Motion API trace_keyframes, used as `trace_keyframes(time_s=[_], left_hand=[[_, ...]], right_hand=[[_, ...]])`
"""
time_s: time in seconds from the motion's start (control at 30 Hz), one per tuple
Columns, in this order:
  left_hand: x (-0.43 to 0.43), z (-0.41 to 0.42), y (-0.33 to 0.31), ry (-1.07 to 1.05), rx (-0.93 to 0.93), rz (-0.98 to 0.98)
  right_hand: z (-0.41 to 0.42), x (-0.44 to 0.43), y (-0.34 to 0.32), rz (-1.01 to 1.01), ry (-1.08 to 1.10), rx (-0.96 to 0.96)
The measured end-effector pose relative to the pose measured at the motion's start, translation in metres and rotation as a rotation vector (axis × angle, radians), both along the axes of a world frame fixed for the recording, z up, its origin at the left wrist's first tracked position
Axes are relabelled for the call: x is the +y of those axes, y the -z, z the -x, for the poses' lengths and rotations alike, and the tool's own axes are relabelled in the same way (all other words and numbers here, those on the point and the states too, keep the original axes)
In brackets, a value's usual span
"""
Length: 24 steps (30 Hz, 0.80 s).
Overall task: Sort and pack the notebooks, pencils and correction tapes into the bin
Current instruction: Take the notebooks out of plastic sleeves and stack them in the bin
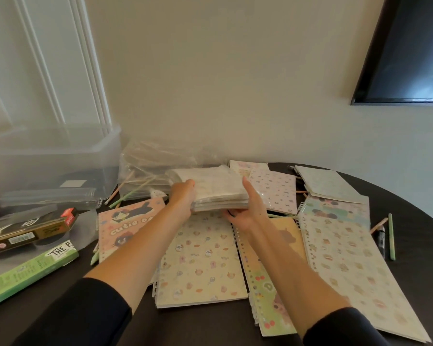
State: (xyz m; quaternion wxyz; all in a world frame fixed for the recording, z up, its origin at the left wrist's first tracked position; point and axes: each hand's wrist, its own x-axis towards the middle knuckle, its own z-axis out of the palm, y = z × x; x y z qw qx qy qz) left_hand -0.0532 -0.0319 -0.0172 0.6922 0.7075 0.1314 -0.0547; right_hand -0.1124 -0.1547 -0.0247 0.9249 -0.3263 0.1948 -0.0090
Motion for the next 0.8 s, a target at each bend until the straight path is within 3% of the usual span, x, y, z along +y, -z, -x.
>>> trace_keyframes(time_s=[0.17, 0.4, 0.6, 0.8], left_hand=[[-0.009, 0.019, -0.014, 0.04, -0.143, -0.218], [-0.006, 0.018, -0.045, 0.22, -0.172, -0.127], [0.014, -0.037, -0.068, 0.065, -0.287, -0.327], [0.06, -0.095, -0.09, -0.007, -0.198, -0.519]], right_hand=[[0.003, -0.005, -0.01, -0.053, 0.133, 0.005], [0.007, -0.027, -0.028, -0.072, 0.226, -0.158], [-0.023, -0.027, -0.042, -0.019, 0.2, -0.194], [-0.072, -0.01, -0.067, 0.101, 0.129, -0.143]])
